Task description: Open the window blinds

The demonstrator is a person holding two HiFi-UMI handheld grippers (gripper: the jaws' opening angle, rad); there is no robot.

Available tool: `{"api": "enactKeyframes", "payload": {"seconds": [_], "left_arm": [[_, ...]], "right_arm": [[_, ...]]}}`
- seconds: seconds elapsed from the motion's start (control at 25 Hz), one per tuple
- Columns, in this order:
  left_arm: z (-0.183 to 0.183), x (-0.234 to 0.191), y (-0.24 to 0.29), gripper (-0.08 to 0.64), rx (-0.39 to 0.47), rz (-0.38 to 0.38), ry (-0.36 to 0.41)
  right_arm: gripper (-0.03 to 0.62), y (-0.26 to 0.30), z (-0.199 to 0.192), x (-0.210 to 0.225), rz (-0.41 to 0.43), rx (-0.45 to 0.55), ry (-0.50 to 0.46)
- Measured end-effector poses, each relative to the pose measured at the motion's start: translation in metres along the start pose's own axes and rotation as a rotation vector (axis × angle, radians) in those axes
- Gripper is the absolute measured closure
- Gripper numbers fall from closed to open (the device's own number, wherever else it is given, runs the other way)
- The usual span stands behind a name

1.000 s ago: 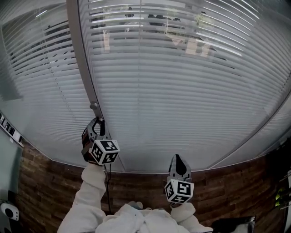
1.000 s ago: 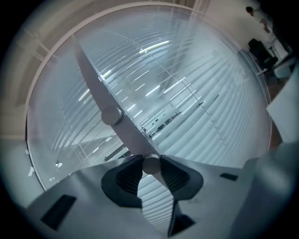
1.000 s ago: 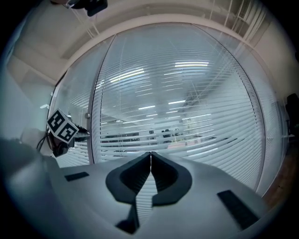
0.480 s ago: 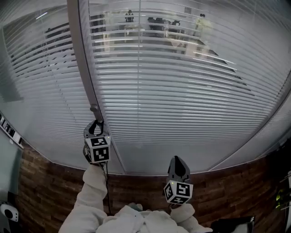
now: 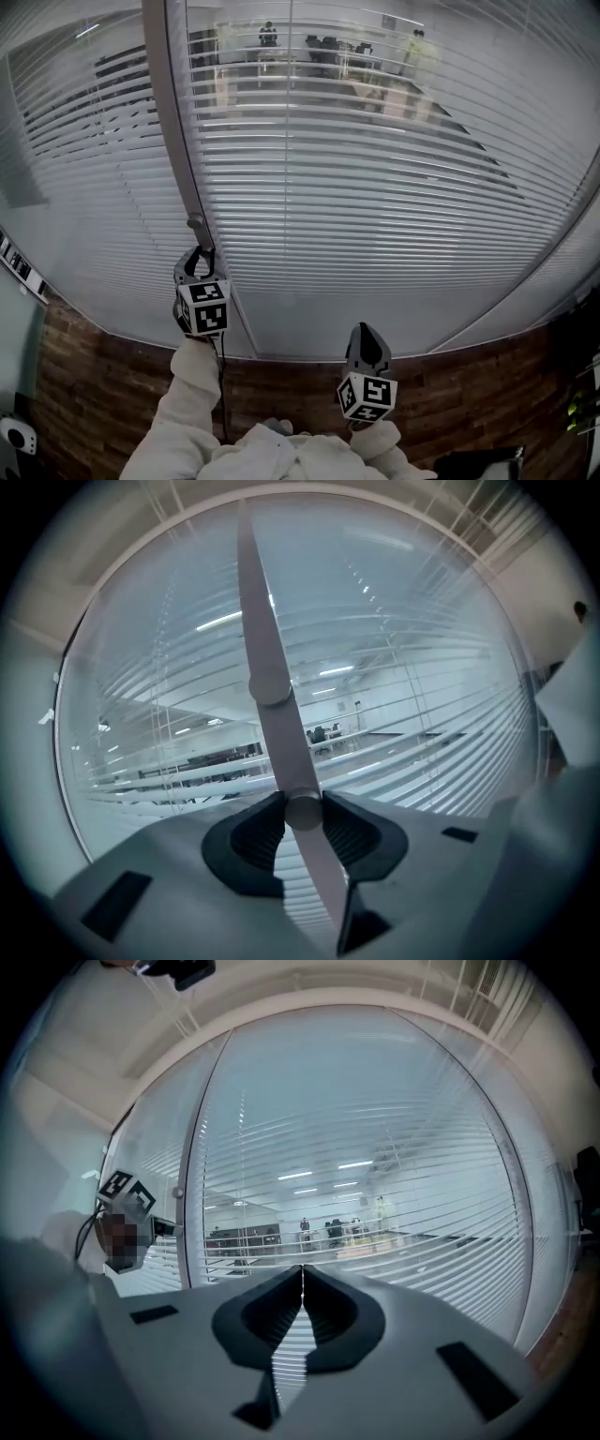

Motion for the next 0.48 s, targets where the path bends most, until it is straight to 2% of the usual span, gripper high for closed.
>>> {"api": "enactKeyframes", "payload": {"seconds": [0.16,0.24,0.32,0.4,0.44,0.48], "left_arm": [[-0.003,0.007,-0.012,0.436,0.065,0.066,0.081],[0.003,0.013,-0.032,0.436,0.15,0.095,0.097],[0.011,0.028,-0.057,0.436,0.267,0.07,0.084],[0.011,0.051,-0.081,0.44,0.352,-0.057,-0.003],[0.005,0.067,-0.093,0.516,0.351,-0.164,-0.08],[-0.004,0.085,-0.103,0.56,0.316,-0.293,-0.167]], "right_arm": [[0.578,0.001,0.0,-0.002,0.005,0.004,-0.003],[0.578,0.0,0.001,-0.003,0.006,0.003,-0.005],[0.578,0.0,0.002,-0.003,0.005,0.004,-0.006],[0.578,0.001,0.004,-0.004,0.007,0.011,-0.002],[0.578,0.001,0.004,-0.006,0.01,0.016,0.001],[0.578,0.0,0.004,-0.007,0.016,0.02,0.003]]}}
Point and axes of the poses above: the fingertips, and each gripper's own axes: y forward along the fingers, x to its right, z out of its top, the point moved 8 cm from there along -y, backward along the fingers, and after that the axes turned 6 degrees about -y, right-handed, at the moved point
